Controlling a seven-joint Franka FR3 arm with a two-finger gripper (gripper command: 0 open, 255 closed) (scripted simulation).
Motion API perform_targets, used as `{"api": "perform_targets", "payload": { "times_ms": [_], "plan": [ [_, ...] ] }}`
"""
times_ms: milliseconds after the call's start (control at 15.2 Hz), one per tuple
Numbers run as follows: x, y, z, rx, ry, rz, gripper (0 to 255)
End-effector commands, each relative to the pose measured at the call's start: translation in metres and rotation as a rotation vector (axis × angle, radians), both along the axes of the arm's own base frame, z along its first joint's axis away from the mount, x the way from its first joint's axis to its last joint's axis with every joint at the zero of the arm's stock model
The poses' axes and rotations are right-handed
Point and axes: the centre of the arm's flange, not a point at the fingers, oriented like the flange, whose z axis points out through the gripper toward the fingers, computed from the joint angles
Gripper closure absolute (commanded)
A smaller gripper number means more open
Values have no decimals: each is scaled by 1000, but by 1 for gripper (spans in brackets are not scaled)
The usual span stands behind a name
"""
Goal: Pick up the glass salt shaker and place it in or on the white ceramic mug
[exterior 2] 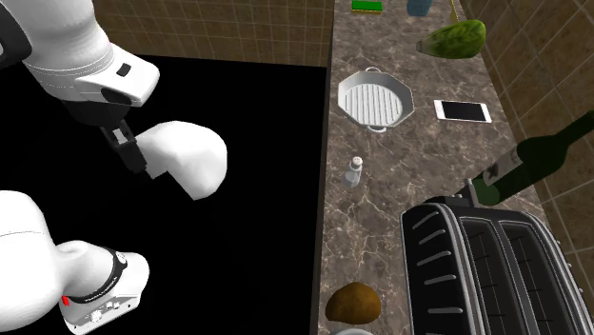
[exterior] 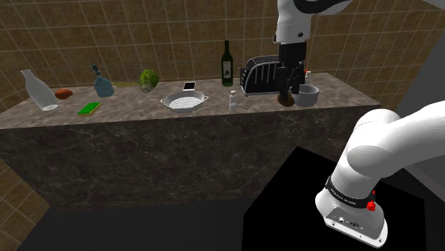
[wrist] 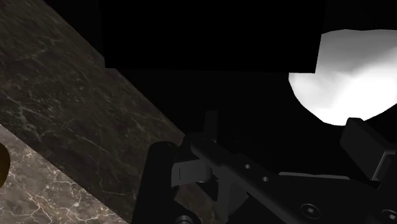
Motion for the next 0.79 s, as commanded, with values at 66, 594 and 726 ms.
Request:
{"api": "perform_targets", "payload": {
  "times_ms": [66, 594, 726],
  "plan": [
    [10, -6, -5, 0, -5, 0, 0],
    [89, -56, -42, -3, -45, 2, 0],
    [109, -68, -50, -3, -55, 3, 0]
  ]
}}
